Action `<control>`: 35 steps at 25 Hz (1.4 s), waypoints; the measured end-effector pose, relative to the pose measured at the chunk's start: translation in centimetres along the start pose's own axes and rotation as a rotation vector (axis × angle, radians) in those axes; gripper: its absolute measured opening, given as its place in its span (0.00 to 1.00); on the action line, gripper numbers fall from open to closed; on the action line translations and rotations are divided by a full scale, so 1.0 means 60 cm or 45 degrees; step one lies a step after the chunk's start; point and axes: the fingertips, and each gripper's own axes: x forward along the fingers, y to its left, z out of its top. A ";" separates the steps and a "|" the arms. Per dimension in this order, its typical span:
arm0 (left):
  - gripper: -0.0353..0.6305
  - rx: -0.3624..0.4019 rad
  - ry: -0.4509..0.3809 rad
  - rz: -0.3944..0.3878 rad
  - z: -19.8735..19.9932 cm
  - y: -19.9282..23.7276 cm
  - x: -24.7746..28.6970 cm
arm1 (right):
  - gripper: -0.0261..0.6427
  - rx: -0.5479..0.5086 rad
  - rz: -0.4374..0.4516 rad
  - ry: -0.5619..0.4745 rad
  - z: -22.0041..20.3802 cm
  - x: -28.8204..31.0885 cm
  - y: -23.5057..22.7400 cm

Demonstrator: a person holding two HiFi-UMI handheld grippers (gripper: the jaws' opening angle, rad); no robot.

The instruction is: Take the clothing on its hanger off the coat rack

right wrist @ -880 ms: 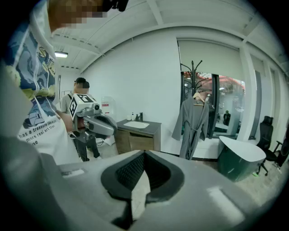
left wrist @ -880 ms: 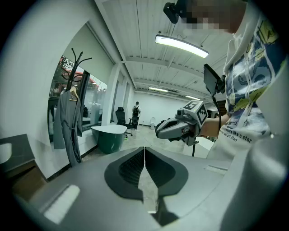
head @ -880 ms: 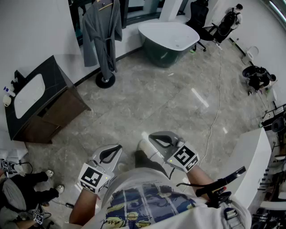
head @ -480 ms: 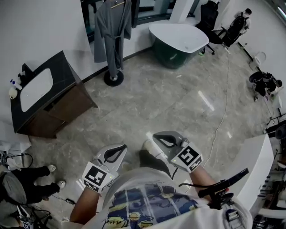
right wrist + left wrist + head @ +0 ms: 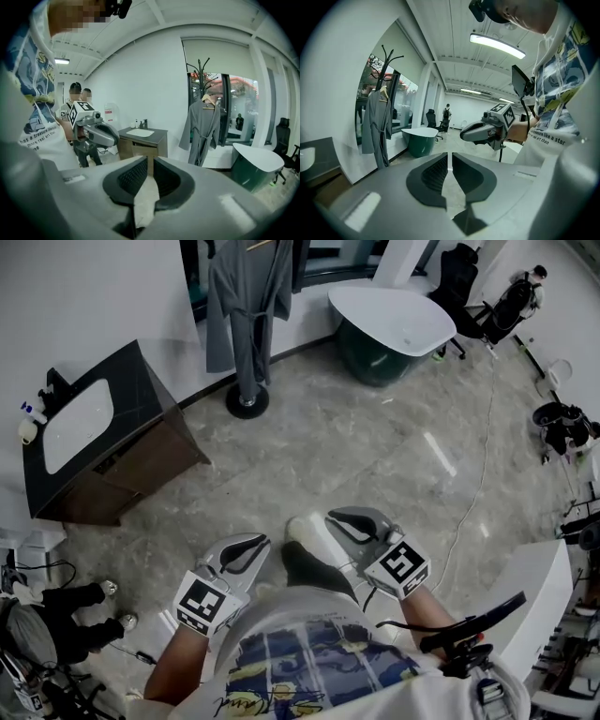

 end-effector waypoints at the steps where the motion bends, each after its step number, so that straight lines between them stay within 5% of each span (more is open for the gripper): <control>1: 0.11 -0.003 0.001 0.006 0.007 0.014 0.014 | 0.11 -0.003 0.006 -0.008 0.005 0.011 -0.019; 16: 0.18 0.069 -0.048 0.222 0.228 0.328 0.248 | 0.25 -0.034 0.015 -0.039 0.065 0.096 -0.367; 27: 0.32 0.200 -0.104 0.517 0.446 0.714 0.292 | 0.25 0.122 -0.144 -0.017 0.076 0.160 -0.508; 35: 0.49 0.228 -0.051 0.595 0.575 0.950 0.355 | 0.25 0.179 -0.277 -0.036 0.126 0.209 -0.591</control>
